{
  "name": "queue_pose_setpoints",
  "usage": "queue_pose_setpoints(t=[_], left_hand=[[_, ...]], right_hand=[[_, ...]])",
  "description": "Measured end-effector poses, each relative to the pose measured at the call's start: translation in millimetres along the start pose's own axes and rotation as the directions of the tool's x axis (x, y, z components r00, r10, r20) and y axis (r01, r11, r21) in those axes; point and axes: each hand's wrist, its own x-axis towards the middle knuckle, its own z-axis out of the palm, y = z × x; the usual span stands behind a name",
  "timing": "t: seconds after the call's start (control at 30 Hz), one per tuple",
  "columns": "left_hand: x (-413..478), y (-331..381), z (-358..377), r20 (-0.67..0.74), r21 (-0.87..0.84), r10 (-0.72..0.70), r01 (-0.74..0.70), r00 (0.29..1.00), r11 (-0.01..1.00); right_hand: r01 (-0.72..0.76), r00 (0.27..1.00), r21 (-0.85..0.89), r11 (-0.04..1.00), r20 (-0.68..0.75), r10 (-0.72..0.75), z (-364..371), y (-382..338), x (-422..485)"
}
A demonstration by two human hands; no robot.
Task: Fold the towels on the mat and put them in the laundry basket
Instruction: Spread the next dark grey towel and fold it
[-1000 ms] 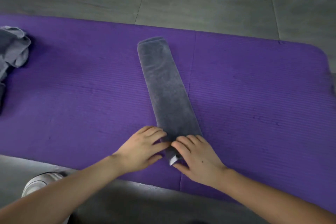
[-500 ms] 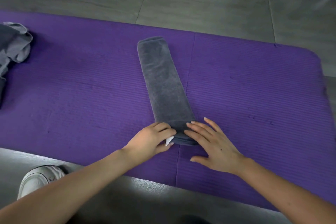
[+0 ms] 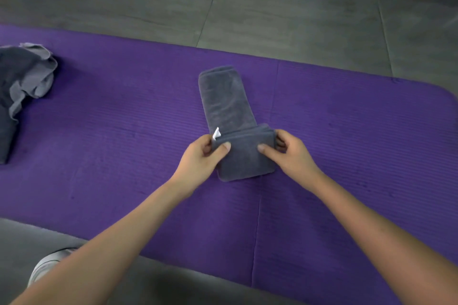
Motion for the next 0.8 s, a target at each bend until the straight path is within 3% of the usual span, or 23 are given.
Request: queue_pose_setpoints(t=[0.1,0.2,0.27,0.3,0.33,0.4,0.47,0.5,0.53,0.6,0.67,0.7,0.8], left_hand=[[27,-2,5,-0.156,-0.024,-0.091,0.088,0.984,0.996],[47,-12,8,-0.284,0.102,-0.104,0.138,0.953,0.985],[47,-13,8,-0.397,0.323,0.058,0.08,0.916,0.943],[44,-14,7,-0.409,0.499,0.246,-0.01,0.879,0.866],[40,-15,6,-0.327,0.661,0.443,-0.134,0.835,0.739],[34,-23,4,0.042,0.825,0.664,-0.401,0.747,0.399],[30,-38,2,0.381,0.833,0.586,-0.54,0.715,0.118],[29,-45,1,0.451,0.833,0.503,-0.55,0.737,0.059],[31,-50,0,0.475,0.839,0.434,-0.543,0.766,0.04],[37,-55,-3,0.472,0.851,0.353,-0.522,0.808,0.059],[43,-53,-4,0.473,0.845,0.323,-0.526,0.82,0.097],[46,-52,-5,0.477,0.837,0.315,-0.534,0.82,0.123],[50,-46,-7,0.5,0.81,0.282,-0.557,0.819,0.181]], right_hand=[[-0.101,0.994,-0.123,0.987,-0.063,0.094,8,7,35],[-0.181,0.981,-0.281,0.943,-0.123,0.152,14,12,54],[-0.211,0.972,-0.361,0.908,-0.171,0.158,17,13,61],[-0.219,0.97,-0.384,0.897,-0.189,0.156,18,14,62],[-0.221,0.968,-0.399,0.89,-0.198,0.152,19,13,63],[-0.222,0.967,-0.435,0.872,-0.211,0.141,21,12,66],[-0.217,0.97,-0.488,0.845,-0.206,0.13,23,13,68],[-0.221,0.969,-0.512,0.83,-0.209,0.129,24,13,68],[-0.214,0.968,-0.543,0.812,-0.228,0.103,25,11,67],[-0.066,0.941,-0.672,0.738,-0.288,-0.178,24,10,60],[0.215,0.846,-0.796,0.566,-0.138,-0.515,20,12,51],[0.343,0.815,-0.82,0.458,0.017,-0.579,17,16,47],[0.51,0.829,-0.817,0.271,0.382,-0.408,10,35,38]])
